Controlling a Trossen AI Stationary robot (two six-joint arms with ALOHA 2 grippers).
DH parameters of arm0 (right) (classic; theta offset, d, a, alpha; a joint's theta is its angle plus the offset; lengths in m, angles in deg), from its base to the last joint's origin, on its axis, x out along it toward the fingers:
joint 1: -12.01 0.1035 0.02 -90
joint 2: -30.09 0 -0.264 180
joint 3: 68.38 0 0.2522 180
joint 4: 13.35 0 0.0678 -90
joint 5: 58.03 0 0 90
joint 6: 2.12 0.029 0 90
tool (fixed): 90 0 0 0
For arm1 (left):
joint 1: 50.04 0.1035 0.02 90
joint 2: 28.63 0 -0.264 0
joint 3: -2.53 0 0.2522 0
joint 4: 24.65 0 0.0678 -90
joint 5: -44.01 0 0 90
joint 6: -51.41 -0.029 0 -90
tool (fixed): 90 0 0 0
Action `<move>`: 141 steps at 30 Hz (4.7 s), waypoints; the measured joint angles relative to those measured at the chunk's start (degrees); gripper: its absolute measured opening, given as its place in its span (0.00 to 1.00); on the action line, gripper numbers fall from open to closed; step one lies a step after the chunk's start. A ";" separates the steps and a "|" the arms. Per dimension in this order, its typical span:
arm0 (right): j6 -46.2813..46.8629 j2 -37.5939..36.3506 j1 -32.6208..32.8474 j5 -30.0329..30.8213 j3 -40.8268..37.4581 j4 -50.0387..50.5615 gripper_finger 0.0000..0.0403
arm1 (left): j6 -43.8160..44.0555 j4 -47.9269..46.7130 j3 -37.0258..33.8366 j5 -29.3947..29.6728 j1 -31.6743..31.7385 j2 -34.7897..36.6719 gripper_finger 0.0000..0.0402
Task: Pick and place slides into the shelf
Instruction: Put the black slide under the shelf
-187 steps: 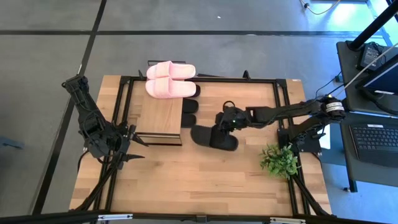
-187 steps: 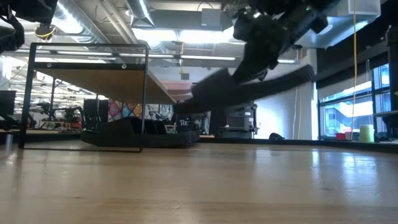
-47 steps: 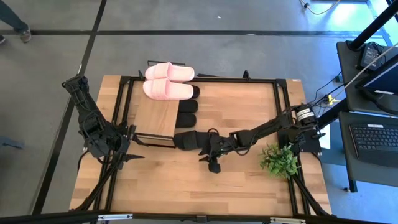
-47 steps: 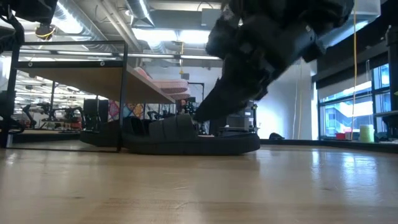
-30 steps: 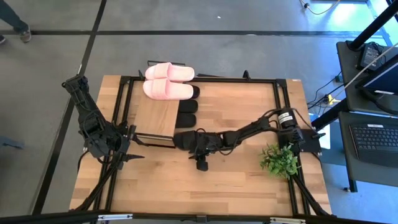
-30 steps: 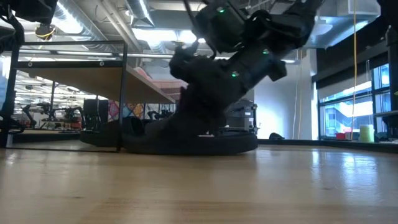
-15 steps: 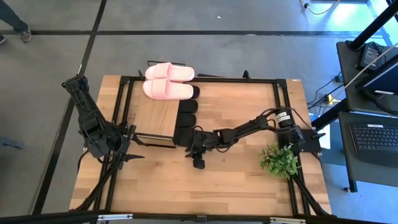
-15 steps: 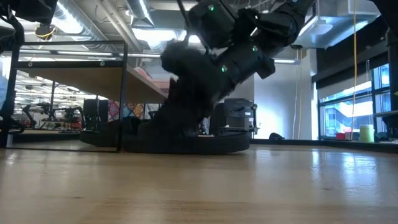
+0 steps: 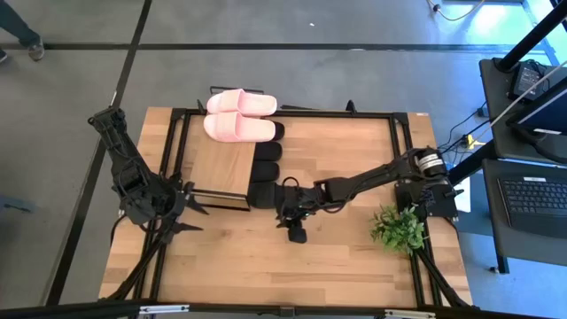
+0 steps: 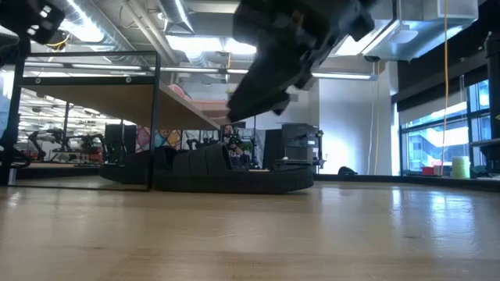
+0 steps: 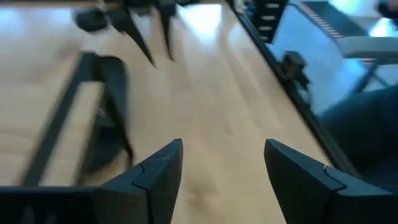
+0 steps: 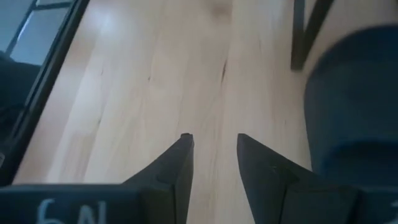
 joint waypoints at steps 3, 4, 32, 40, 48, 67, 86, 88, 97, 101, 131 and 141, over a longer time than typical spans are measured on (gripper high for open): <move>0.56 -2.22 -0.02 0.04 0.00 5.26 0.31 | 3.96 0.06 0.00 -1.59 -0.01 0.00 0.54; 0.56 -2.72 -0.04 0.07 0.00 6.21 0.31 | 5.50 0.06 0.00 -2.02 -0.01 0.00 0.54; 0.43 -3.94 -4.62 3.06 -0.04 24.08 0.31 | 50.89 -46.65 14.95 -18.71 -0.01 -1.68 0.54; 5.12 -3.94 -5.75 4.59 -0.04 39.40 0.31 | 52.57 -50.18 14.95 -15.25 0.01 -1.73 0.54; 3.58 -3.94 -6.35 6.56 -0.04 39.59 0.31 | 51.07 -50.98 14.95 -11.35 0.01 -1.73 0.54; 2.22 -3.94 -8.90 6.56 -2.81 33.51 0.31 | 49.78 -45.20 14.91 -2.86 0.01 -1.73 0.54; 1.80 -1.80 -9.46 6.03 -8.85 13.65 0.31 | 49.82 -44.68 14.91 -1.31 0.01 -1.73 0.54; 1.86 -0.74 -9.46 6.04 -8.85 12.13 0.31 | 49.82 -44.65 14.90 -1.30 0.03 -1.74 0.54; 3.79 0.06 -9.45 2.99 -8.70 12.72 0.31 | 49.89 -44.61 14.91 -1.20 0.02 -1.74 0.54; 3.82 0.06 -9.35 2.55 -8.70 13.00 0.31 | 50.04 -44.19 14.91 -1.89 0.03 -1.69 0.54; 1.74 0.10 -9.27 1.78 -8.90 1.77 0.31 | 48.25 -44.65 18.99 1.11 0.01 -1.29 0.54; 1.59 0.49 -9.27 1.99 -8.85 0.07 0.31 | 48.29 -44.65 18.99 1.12 0.01 -1.29 0.54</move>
